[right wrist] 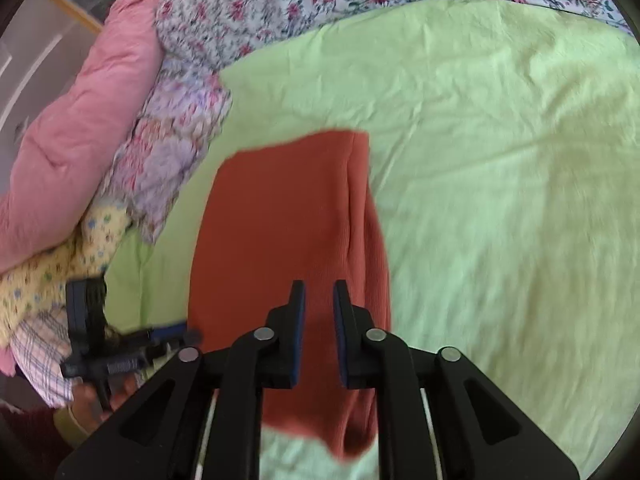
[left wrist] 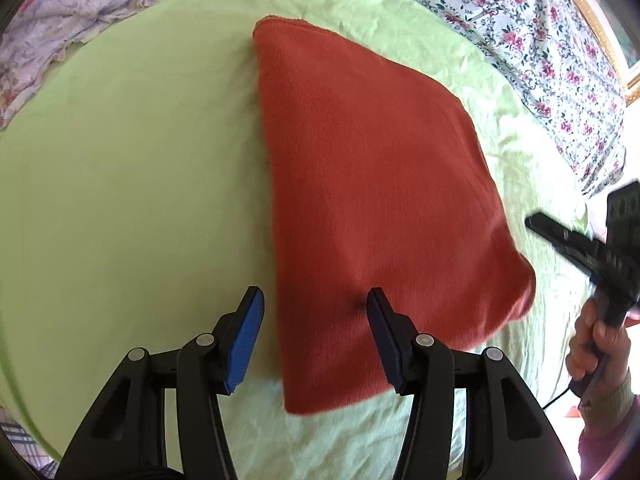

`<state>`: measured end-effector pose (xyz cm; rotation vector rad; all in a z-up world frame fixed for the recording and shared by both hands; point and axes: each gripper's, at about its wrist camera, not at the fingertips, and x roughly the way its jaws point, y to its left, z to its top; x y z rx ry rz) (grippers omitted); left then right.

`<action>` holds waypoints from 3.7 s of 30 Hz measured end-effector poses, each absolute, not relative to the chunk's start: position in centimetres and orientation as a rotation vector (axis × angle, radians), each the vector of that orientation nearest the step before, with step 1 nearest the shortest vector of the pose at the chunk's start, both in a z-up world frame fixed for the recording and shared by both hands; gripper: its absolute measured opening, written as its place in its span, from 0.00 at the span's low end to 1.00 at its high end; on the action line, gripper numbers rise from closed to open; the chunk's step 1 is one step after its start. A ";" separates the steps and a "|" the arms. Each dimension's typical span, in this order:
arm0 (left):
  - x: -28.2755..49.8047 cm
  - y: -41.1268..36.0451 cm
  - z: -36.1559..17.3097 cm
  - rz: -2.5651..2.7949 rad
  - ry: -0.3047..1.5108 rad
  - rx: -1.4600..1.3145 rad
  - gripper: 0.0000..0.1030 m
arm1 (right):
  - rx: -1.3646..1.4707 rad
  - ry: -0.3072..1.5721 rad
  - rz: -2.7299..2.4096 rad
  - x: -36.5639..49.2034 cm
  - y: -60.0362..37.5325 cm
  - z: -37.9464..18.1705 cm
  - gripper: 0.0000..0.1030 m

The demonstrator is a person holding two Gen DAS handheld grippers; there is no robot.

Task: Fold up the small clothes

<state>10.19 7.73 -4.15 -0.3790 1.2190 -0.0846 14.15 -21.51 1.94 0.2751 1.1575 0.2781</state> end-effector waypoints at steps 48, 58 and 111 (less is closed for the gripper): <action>9.4 6.4 0.6 -0.177 1.111 -0.303 0.37 | 0.263 1.151 0.243 9.1 -20.6 2.6 0.09; 17.3 8.2 -2.4 -0.074 1.119 -0.365 0.37 | 0.239 1.173 0.272 16.8 -19.1 -0.4 0.09; -4.6 6.0 -1.4 0.026 1.064 0.067 0.77 | -0.055 1.125 0.173 -5.0 -15.5 0.8 0.82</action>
